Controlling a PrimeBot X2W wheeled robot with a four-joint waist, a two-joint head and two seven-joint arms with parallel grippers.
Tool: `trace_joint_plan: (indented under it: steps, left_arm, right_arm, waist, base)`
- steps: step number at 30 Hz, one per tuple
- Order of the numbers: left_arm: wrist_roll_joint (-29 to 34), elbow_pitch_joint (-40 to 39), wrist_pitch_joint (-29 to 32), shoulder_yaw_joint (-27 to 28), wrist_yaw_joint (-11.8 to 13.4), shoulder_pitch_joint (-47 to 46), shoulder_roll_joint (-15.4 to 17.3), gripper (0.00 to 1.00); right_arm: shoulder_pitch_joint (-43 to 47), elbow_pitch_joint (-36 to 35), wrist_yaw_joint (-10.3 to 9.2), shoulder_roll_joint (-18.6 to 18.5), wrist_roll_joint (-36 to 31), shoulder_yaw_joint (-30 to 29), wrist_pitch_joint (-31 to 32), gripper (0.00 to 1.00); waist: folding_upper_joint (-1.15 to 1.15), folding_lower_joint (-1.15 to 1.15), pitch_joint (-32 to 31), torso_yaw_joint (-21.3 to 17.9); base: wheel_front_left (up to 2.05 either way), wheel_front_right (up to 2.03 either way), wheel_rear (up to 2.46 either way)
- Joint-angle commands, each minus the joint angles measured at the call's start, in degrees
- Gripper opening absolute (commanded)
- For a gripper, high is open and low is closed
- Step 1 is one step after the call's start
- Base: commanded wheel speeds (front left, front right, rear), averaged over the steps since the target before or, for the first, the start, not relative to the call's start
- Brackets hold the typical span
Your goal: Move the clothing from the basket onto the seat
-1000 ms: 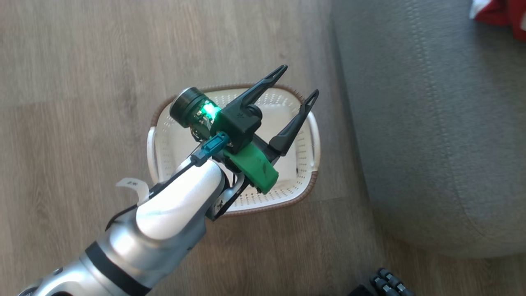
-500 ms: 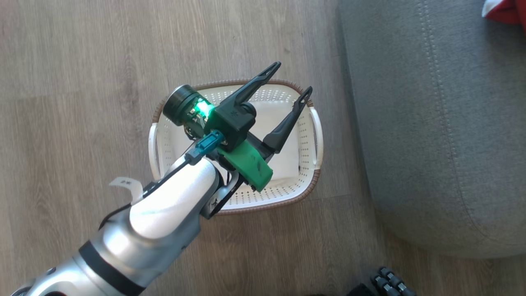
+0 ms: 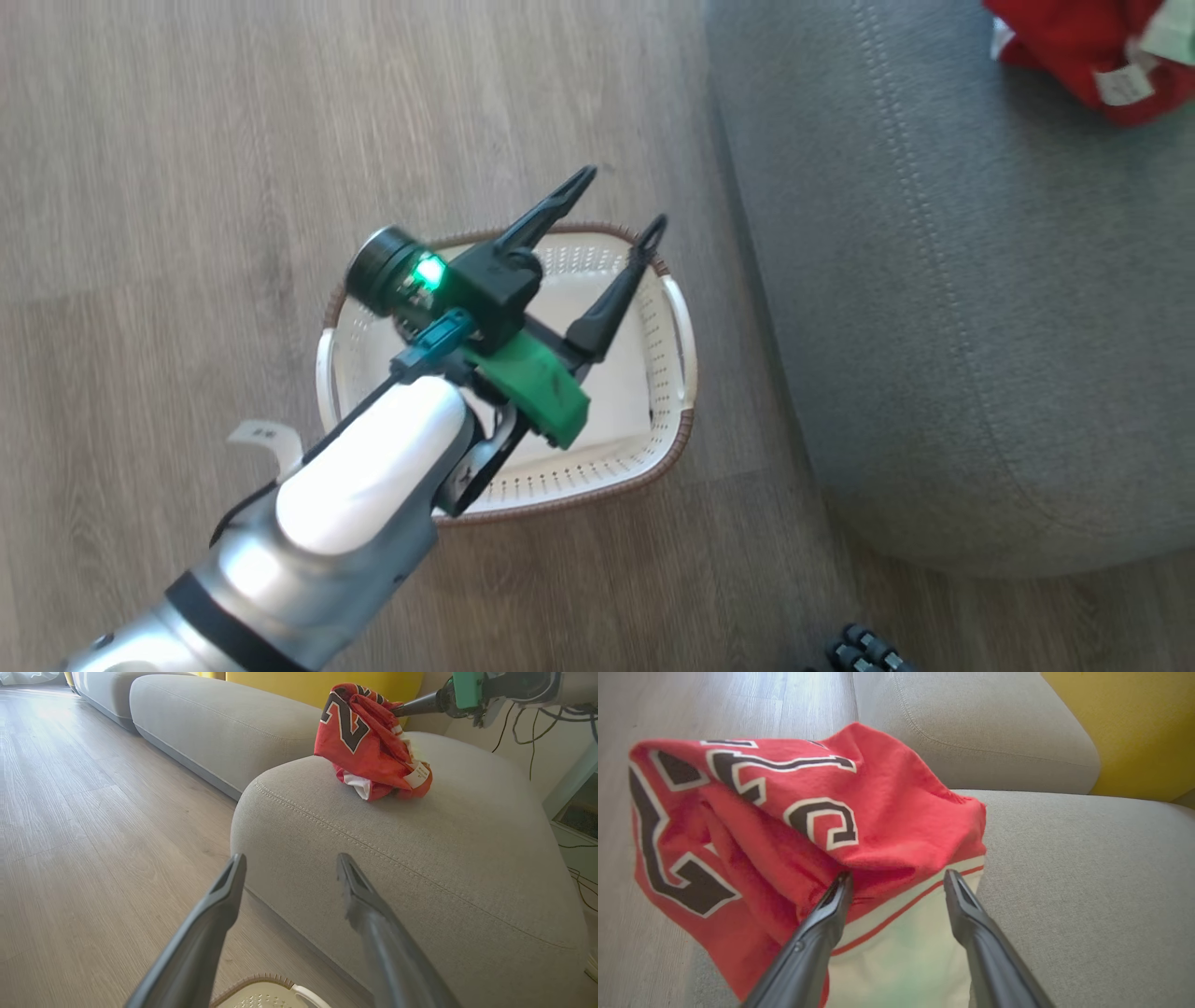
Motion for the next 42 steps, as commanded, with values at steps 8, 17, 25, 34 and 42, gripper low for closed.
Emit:
trace_joint_plan:
  steps: [8, 17, 25, 34, 42]
  left_arm:
    - [-2.9, 1.5, -2.4, 4.0, 1.5, 3.6, 2.6, 1.0]
    - [-6.7, 5.5, -6.2, 6.8, 2.3, 7.7, 1.5, 1.0]
    - [-8.9, 6.7, -8.0, 10.1, 3.5, 11.6, 1.8, 1.0]
    - [-10.4, 4.1, -8.7, 18.4, 8.0, 21.0, 4.9, 1.0]
    - [-8.4, -1.3, -8.7, 26.4, 10.8, 32.2, 8.1, 1.0]
  right_arm:
    - [6.0, -7.3, 0.4, -1.5, 6.4, 6.1, -0.1, 1.0]
    - [8.3, -13.5, 0.4, -3.9, 10.4, 11.5, 0.2, 1.0]
    - [10.3, -16.9, 0.4, -3.3, 12.7, 13.2, -2.0, 1.0]
    - [18.7, -17.2, 0.4, 1.2, 12.4, 9.8, -10.6, 1.0]
    - [28.6, -21.3, 0.4, 6.6, 7.1, 5.5, -16.9, 1.0]
  waist:
    - [0.0, 0.0, -6.1, -2.2]
    - [0.0, 0.0, -13.4, 0.1]
    - [0.0, 0.0, -17.6, 2.5]
    - [0.0, 0.0, -21.9, 4.3]
    - [0.0, 0.0, -25.1, 5.1]
  base:
    - [0.0, 0.0, 0.0]
    - [0.0, 0.0, 0.0]
    - [0.0, 0.0, 0.0]
    - [0.0, 0.0, 0.0]
    - [0.0, 0.0, 0.0]
